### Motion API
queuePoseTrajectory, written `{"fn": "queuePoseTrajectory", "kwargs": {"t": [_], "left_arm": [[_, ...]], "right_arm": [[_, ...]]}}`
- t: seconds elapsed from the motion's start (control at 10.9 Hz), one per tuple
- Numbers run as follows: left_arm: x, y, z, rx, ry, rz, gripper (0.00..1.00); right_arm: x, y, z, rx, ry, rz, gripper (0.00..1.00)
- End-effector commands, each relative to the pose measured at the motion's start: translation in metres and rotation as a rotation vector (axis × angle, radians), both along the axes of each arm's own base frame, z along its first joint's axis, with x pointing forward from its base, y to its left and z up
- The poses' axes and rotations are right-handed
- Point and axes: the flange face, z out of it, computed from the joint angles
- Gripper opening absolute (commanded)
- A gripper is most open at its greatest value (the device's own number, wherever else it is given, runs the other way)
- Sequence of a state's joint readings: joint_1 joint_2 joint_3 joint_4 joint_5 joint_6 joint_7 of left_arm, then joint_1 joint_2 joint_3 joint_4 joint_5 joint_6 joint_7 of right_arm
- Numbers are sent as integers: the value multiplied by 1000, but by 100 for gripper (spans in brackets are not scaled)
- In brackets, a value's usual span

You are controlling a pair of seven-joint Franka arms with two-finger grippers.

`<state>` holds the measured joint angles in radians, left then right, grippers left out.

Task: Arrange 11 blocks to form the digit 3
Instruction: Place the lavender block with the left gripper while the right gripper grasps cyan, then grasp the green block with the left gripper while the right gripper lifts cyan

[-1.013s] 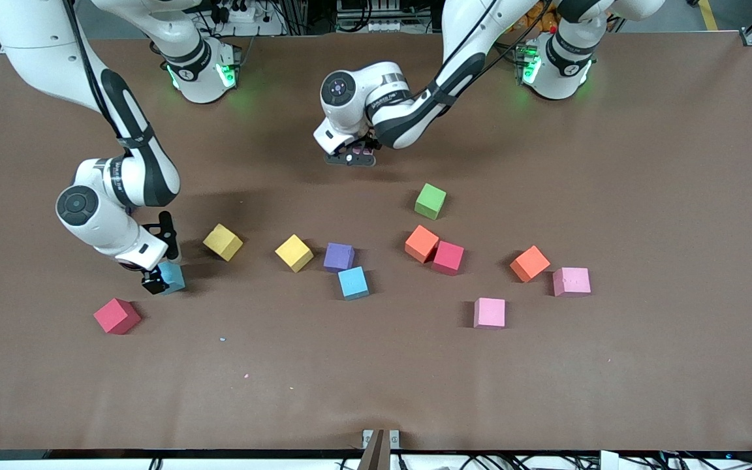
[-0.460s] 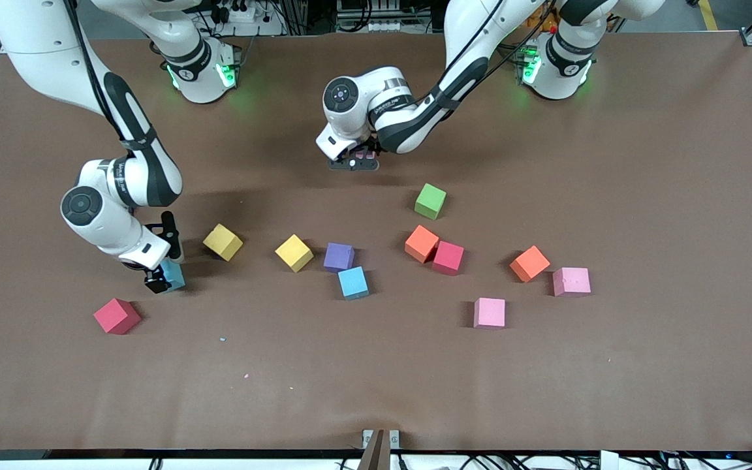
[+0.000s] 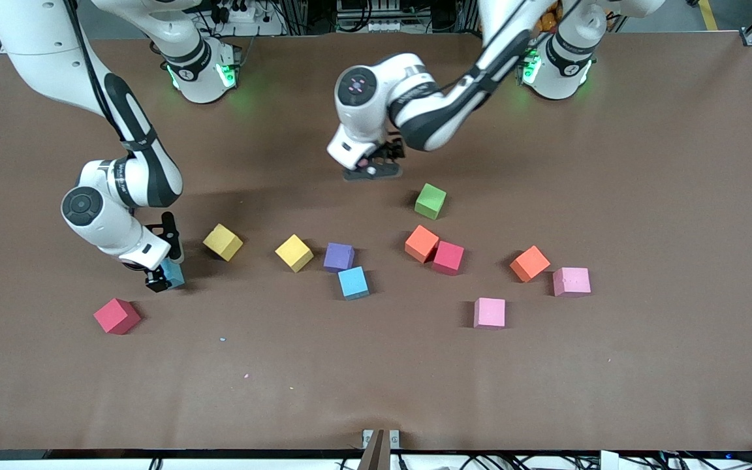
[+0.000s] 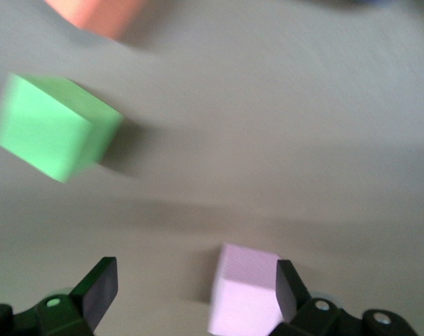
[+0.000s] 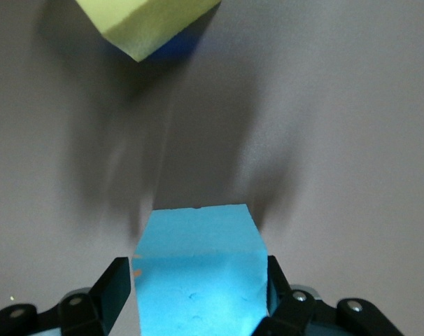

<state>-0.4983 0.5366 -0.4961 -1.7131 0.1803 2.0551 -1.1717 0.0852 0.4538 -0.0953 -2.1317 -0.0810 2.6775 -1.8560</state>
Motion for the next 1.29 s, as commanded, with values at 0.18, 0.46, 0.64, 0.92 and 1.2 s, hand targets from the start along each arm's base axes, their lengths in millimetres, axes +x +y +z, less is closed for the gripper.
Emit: {"fn": "queuePoseTrajectory", "kwargs": {"t": [0.18,0.46,0.64,0.92,1.2], "left_arm": [[62,91,-18,104,10,450,100],[83,113,-35,100,5,704,100],[84,115,-45,72,-22,885,100],[63,110,-63,87,-71,971,100],[60,120,-74,100,-80,1026,100]], "right_arm": [[3,-3,7,3,-28,21,65],[2,5,21,11,-6,21,65],[-3,20,42,21,50,-4,65],[-6,43,79,29,101,-46,65],[-14,65,113,82,168,-108,67]]}}
